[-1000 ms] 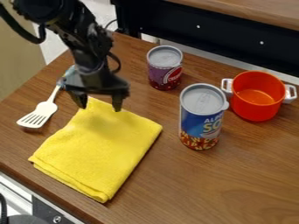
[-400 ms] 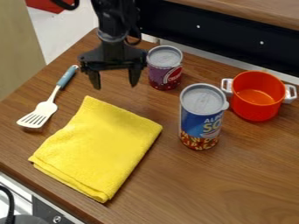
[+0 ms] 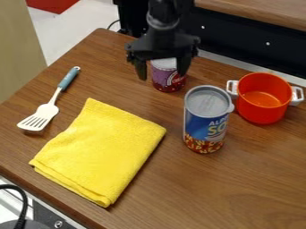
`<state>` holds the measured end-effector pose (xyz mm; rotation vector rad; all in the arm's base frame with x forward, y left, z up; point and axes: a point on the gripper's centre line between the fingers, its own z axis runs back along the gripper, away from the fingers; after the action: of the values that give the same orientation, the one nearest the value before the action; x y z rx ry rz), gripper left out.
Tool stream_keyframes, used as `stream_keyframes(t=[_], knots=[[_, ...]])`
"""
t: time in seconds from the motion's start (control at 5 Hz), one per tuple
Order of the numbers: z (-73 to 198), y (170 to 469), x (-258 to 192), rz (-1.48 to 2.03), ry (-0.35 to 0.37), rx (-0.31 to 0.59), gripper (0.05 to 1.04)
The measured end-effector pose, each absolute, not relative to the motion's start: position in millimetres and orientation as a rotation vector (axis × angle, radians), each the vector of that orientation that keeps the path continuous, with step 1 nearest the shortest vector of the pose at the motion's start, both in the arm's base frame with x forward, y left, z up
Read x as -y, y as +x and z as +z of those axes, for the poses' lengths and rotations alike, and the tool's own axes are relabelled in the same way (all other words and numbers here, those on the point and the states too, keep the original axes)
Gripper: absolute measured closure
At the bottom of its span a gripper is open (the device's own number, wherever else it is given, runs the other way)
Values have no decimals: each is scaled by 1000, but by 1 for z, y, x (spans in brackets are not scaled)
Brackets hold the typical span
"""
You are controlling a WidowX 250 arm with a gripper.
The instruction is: Move the purple container to the upper left edge of the table.
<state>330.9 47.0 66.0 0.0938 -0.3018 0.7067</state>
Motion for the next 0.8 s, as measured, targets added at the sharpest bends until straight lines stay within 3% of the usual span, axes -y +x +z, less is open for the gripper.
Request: stream_keyframes(t=[0.6,0.8], knots=[[83,310,-17,703,45,212,85],[83,312,-20,733,50,229,85]])
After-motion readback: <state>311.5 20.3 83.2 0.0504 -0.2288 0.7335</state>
